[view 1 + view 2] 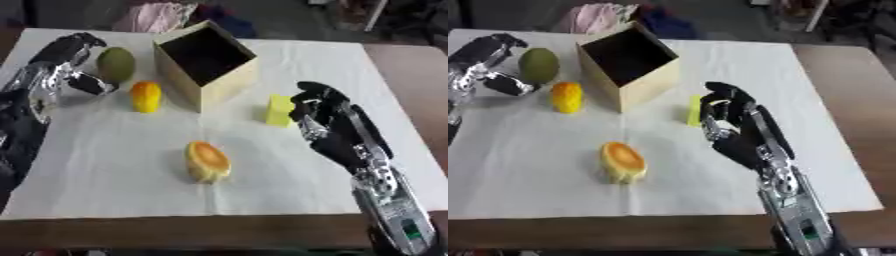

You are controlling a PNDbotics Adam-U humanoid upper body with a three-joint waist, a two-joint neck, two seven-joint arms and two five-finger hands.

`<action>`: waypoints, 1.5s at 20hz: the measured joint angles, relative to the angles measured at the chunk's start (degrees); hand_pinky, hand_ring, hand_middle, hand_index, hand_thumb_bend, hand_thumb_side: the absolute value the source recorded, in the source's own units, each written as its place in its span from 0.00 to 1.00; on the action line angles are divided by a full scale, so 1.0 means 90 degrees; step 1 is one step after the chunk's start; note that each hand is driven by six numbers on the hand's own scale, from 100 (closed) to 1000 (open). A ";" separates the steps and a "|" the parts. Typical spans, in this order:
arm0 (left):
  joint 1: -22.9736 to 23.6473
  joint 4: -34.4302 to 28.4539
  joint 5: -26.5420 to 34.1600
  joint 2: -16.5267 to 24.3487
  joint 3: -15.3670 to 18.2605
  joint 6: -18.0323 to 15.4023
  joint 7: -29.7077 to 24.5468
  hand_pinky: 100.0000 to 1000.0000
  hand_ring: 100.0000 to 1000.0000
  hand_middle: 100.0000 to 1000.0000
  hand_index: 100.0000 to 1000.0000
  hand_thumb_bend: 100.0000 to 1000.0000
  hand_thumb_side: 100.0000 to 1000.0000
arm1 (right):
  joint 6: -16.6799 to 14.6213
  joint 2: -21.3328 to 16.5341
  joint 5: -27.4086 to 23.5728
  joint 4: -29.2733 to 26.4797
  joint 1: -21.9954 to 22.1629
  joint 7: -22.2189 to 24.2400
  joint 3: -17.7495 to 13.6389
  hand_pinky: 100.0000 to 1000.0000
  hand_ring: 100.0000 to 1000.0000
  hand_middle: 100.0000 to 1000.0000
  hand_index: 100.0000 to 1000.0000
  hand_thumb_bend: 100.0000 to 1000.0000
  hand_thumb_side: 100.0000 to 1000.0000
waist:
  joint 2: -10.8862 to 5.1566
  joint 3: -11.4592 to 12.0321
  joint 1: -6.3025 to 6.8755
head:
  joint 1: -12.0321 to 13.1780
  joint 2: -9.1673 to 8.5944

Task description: Pick up objects on the table and place them in the box.

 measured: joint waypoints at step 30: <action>0.0172 0.0071 -0.0060 -0.0060 0.0071 0.0333 0.1681 0.53 0.31 0.34 0.47 0.18 0.00 | 0.0008 0.0052 -0.0029 0.0000 -0.0041 0.0060 0.0038 0.61 0.57 0.61 0.80 0.00 0.27 | 0.0037 -0.0150 -0.0069 | 0.0079 -0.0042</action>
